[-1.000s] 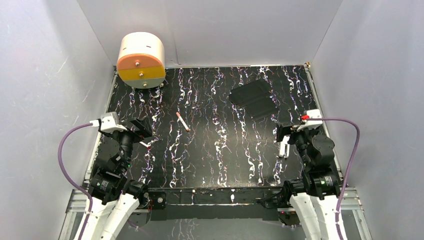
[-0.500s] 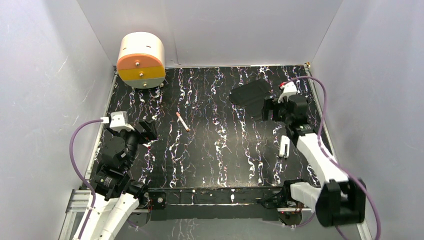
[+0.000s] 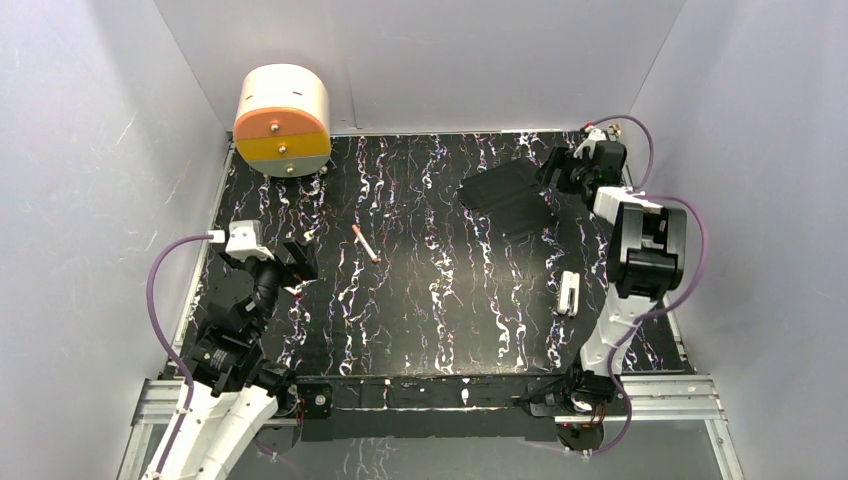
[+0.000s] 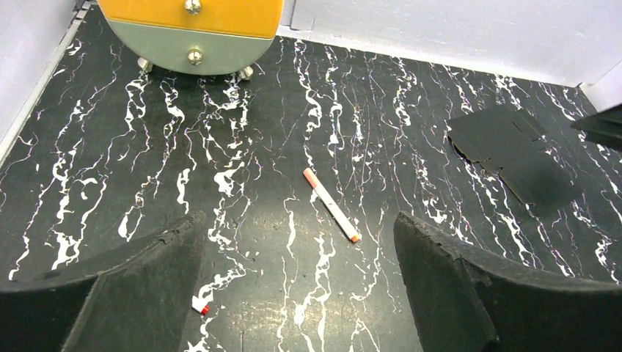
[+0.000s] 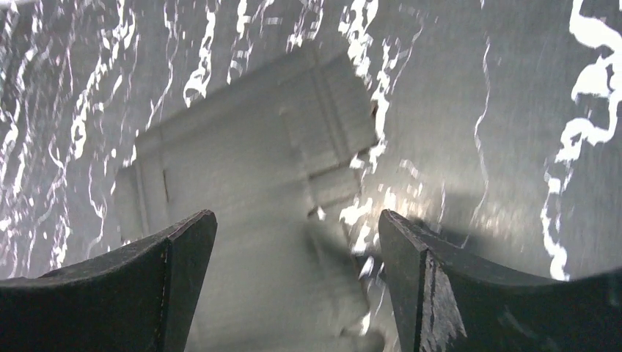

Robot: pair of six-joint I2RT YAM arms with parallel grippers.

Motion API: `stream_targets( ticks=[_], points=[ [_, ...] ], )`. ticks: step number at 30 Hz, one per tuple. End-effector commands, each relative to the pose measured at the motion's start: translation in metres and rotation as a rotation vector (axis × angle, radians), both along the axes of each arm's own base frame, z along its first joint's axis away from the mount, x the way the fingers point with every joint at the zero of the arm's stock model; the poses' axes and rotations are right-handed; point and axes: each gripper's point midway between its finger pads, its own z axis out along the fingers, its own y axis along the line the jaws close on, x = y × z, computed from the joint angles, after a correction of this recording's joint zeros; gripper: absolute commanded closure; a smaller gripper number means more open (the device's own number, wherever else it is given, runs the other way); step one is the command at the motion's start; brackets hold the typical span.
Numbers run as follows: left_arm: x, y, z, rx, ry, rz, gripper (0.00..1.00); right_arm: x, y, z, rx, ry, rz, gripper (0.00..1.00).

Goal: Fold the paper box
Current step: Move the paper box to the center of the board.

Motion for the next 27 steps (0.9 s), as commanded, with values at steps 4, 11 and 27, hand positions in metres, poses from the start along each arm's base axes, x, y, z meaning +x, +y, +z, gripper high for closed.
stream_targets(
  ticks=[4,11,27],
  points=[
    [0.006,-0.009,0.001,0.02,-0.014,-0.041,0.06,0.064,0.001,0.022,0.133,-0.087,0.07,0.14],
    [0.007,-0.011,-0.003,0.032,-0.002,-0.049,0.06,0.081,-0.001,-0.018,0.157,-0.009,0.07,0.17],
    [0.006,-0.017,-0.002,0.03,-0.004,-0.084,0.06,0.008,0.046,-0.072,0.274,0.164,0.22,0.28]
  ],
)
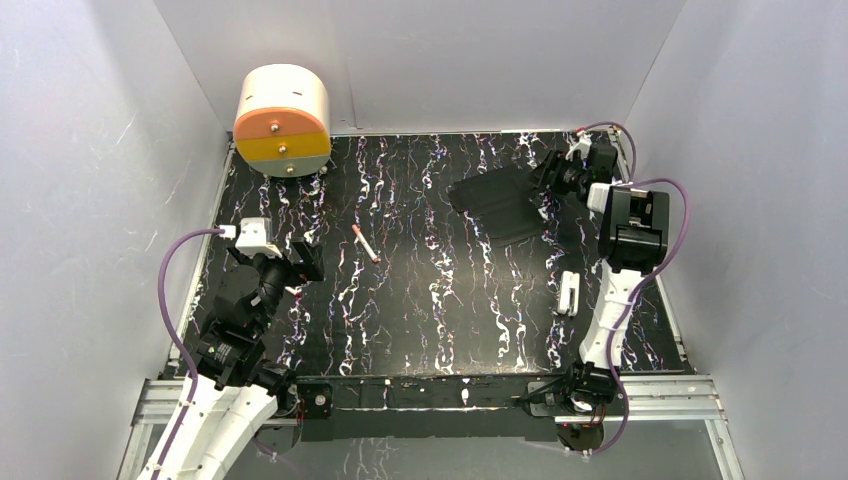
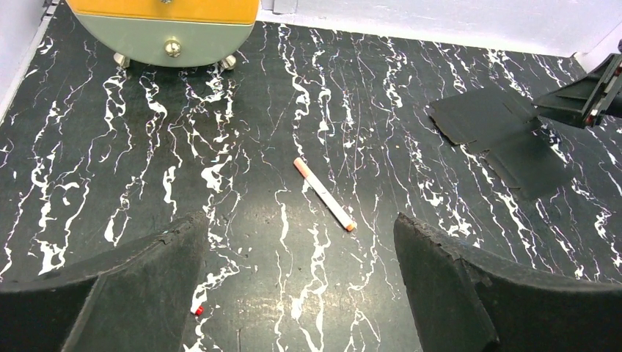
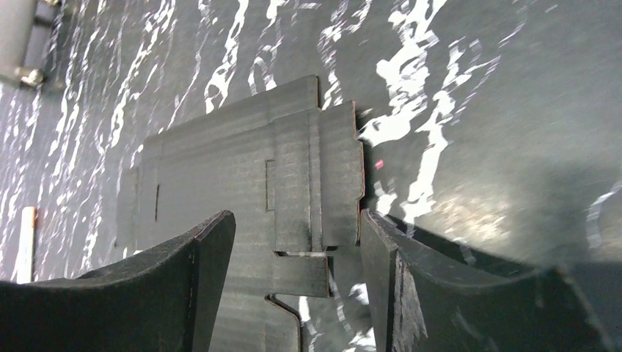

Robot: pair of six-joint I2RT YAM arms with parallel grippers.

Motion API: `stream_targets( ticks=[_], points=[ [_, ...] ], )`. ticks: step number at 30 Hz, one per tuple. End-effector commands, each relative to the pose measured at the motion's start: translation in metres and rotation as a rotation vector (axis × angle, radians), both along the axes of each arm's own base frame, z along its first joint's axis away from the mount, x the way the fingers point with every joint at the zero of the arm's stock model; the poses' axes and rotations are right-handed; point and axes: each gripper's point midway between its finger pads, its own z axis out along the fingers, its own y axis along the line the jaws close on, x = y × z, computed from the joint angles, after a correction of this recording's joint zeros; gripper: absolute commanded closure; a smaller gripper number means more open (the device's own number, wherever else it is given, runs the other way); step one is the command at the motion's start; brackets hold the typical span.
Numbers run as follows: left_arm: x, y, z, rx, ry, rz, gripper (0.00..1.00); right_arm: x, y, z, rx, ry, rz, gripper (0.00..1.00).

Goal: Fold the paper box
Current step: Move the paper box to the center of the board.

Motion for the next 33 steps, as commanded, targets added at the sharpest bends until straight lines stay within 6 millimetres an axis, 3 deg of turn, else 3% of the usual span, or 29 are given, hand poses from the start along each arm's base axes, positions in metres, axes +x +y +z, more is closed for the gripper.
stream_targets(
  ticks=[1,5,10,14,17,25,33],
  points=[
    [0.001,-0.004,0.007,-0.003,-0.031,-0.022,0.06,-0.05,0.032,-0.022,0.042,0.121,0.085,0.29],
    [0.0,-0.005,0.007,-0.004,-0.032,-0.031,0.06,-0.089,0.052,-0.034,0.005,0.17,0.133,0.31],
    [0.0,-0.007,0.006,-0.007,-0.027,-0.04,0.06,-0.136,0.088,-0.035,-0.073,0.203,0.212,0.32],
    [0.0,-0.012,0.004,-0.011,-0.016,-0.059,0.06,-0.165,0.106,-0.023,-0.113,0.19,0.242,0.32],
    [0.002,-0.029,0.003,-0.03,-0.002,-0.14,0.05,-0.178,0.106,-0.012,-0.135,0.18,0.225,0.31],
    [0.029,-0.062,-0.021,-0.084,0.196,-0.202,0.04,-0.178,0.097,0.024,-0.112,0.086,0.097,0.21],
    [0.077,-0.111,-0.025,-0.154,0.33,-0.299,0.06,-0.156,0.097,0.024,-0.059,0.111,0.012,0.2]
  ],
)
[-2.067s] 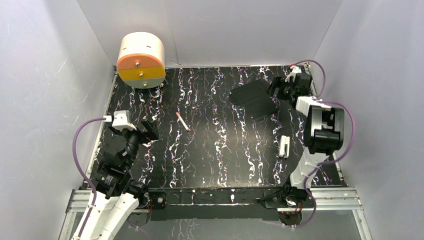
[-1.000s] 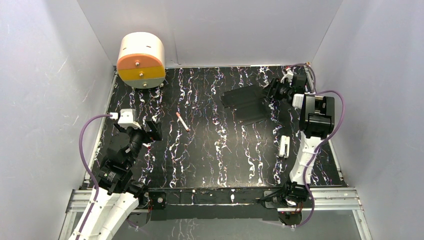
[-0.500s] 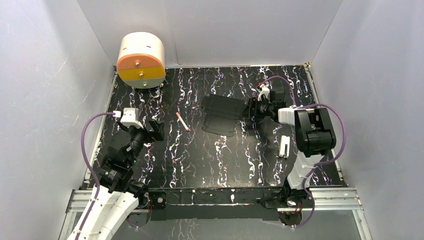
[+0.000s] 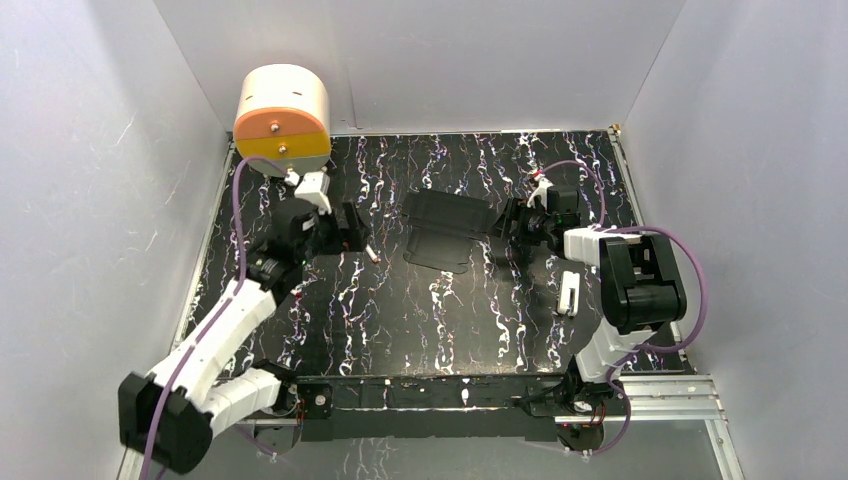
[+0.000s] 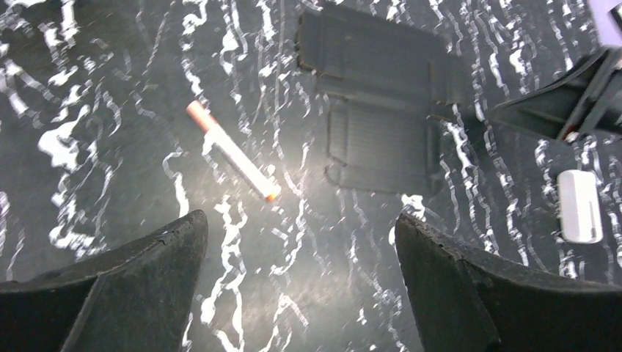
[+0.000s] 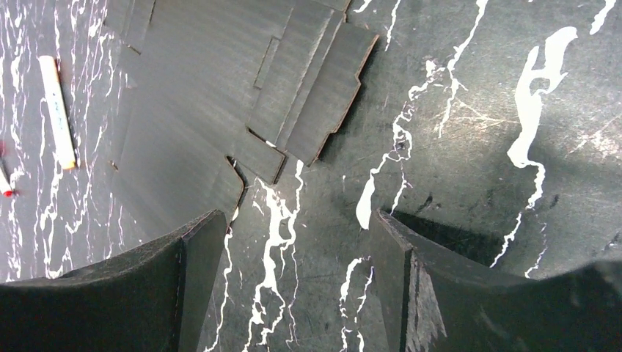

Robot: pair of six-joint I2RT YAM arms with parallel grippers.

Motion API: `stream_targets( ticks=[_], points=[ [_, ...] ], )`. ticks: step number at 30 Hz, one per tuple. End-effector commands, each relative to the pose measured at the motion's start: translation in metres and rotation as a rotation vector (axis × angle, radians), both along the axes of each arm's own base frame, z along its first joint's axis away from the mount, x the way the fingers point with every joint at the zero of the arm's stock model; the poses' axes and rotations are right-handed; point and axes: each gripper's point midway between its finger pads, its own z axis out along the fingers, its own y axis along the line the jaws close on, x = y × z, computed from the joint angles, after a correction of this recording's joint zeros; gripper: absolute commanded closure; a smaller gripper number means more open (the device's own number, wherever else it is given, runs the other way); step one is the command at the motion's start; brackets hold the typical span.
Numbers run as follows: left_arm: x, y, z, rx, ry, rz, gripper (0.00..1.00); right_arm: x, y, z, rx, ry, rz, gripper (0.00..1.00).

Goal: Fold the paper box
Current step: Move the paper box to the center of the board.

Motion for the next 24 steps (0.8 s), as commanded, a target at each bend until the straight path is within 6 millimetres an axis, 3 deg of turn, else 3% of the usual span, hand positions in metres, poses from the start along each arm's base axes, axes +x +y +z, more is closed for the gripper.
stream_targets(
  ticks=[1,8,18,24],
  points=[
    [0.034,-0.041,0.033,-0.103,-0.007,-0.096,0.06,0.03,-0.002,0.016,0.032,-0.049,-0.087,0.21],
    [0.086,-0.07,-0.017,-0.095,0.211,-0.131,0.1,0.041,0.006,0.012,0.107,-0.022,-0.115,0.25],
    [0.168,-0.081,-0.061,-0.114,0.327,-0.135,0.16,0.058,0.003,-0.006,0.096,0.021,-0.171,0.31],
    [0.196,-0.097,-0.099,-0.116,0.399,-0.175,0.26,0.067,0.005,-0.007,0.096,0.018,-0.155,0.34]
  ],
)
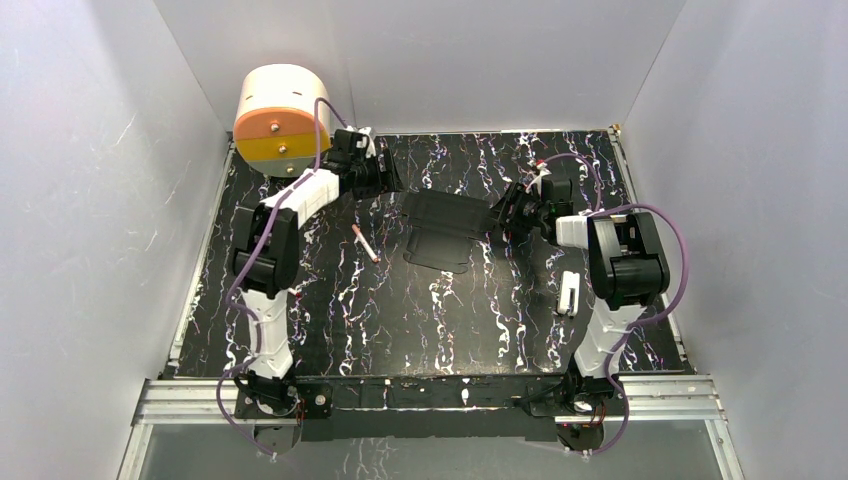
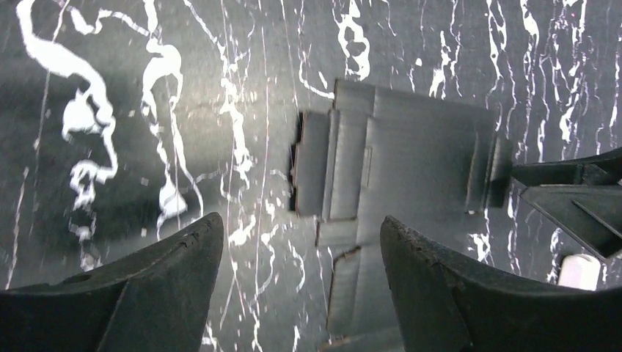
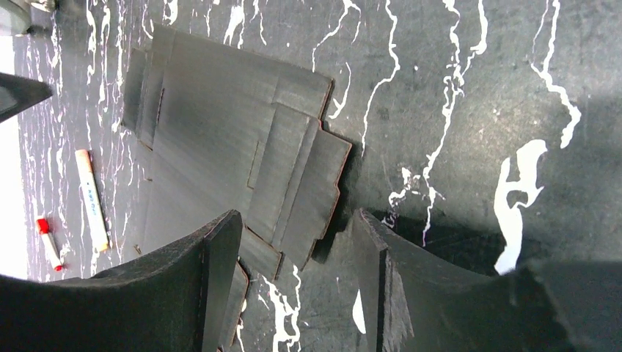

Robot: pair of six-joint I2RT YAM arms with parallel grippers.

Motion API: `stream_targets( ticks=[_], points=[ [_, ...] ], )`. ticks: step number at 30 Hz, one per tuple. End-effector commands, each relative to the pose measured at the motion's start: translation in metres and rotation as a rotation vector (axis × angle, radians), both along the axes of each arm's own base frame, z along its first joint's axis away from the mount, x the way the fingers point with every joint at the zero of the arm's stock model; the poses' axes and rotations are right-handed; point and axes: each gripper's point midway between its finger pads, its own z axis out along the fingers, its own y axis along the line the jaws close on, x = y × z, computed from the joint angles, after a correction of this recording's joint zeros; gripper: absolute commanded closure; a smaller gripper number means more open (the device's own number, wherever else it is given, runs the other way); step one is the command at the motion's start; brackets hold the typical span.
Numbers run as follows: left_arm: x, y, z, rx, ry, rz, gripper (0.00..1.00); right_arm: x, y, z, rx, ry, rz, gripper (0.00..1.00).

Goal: Fold the paper box
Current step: Move the paper box to the center of the board.

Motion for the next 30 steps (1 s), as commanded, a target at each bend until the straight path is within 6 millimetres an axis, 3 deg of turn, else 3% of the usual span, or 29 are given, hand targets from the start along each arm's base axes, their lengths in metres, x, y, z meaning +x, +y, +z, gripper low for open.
stream_targets(
  ticks=[1,8,16,24,30],
  points=[
    [0.008,-0.018,-0.009,-0.035,0.047,-0.073,0.28,0.015,-0.001,0.001,-0.01,-0.016,-0.01,0.35],
    [0.01,-0.028,-0.045,-0.058,0.125,-0.111,0.41,0.015,0.001,-0.004,-0.005,-0.008,0.01,0.41],
    [0.001,-0.04,-0.064,-0.093,0.182,-0.15,0.59,0.011,0.011,-0.012,0.015,0.013,0.05,0.53],
    [-0.013,-0.041,-0.067,-0.087,0.207,-0.155,0.83,0.002,0.019,-0.015,0.037,0.028,0.078,0.66],
    [-0.039,-0.031,-0.061,-0.075,0.233,-0.133,0.95,-0.012,0.021,-0.007,0.036,0.024,0.104,0.78]
  ],
)
